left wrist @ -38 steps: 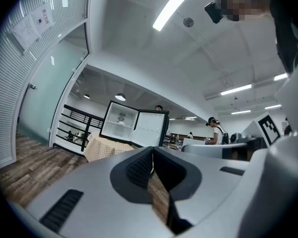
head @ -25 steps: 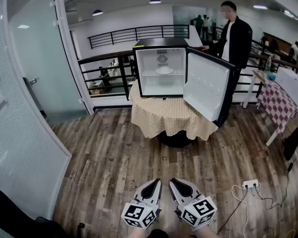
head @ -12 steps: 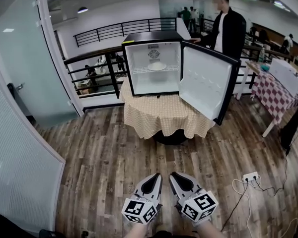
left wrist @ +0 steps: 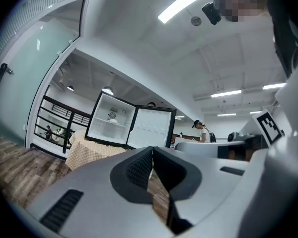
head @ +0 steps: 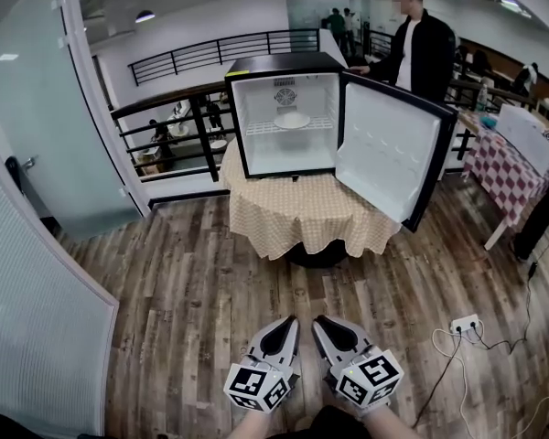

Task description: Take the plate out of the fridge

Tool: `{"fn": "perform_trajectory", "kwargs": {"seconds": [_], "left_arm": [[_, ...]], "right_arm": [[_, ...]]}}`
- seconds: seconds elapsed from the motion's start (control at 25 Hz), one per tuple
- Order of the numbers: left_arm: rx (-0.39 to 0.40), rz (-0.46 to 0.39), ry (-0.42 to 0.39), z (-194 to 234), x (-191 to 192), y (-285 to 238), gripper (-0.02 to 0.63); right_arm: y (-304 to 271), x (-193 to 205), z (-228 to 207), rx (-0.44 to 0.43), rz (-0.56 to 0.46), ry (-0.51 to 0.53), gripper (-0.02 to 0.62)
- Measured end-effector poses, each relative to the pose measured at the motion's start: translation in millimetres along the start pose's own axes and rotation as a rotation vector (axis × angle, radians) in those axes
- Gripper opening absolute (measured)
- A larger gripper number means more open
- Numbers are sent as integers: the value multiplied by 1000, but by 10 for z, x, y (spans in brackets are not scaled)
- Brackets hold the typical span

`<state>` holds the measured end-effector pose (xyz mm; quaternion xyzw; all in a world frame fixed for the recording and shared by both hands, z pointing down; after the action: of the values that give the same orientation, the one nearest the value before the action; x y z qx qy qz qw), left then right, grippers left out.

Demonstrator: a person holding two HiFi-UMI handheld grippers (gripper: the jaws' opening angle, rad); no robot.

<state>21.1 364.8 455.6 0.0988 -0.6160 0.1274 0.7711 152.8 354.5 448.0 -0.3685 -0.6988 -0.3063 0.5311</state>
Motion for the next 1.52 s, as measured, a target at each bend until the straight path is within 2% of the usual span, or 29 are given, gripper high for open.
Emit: {"fn": "perform_trajectory", "kwargs": {"seconds": [0.28,0.8,1.16,1.52], "left_arm": [[30,5,-10,125,-7,-242,11],[-25,6,9,771,-160,-1075,11],[-51,18,38,1083,-187,-1667,11],[-74,23,24,1346,-250,-2225,11]], "right_arm": [[-272,7,-188,-1,12,-2,54],[-1131,-137,-900,-39,41,-25,54],[-1620,-223,-1419,-57,63,-48,54],[-2044,-335,-1921,-82,59,-64,54]]}}
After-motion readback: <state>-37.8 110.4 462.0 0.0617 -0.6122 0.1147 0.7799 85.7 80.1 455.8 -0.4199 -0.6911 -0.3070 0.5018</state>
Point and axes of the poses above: the fingertips, and each gripper's own axes: y backward along the fingers, z to its left, x out of its underside, the point moved 7 cm from there along y, backward along the fingers, and after that the axes turned 9 degrees about -x, right-handed, at the moved point
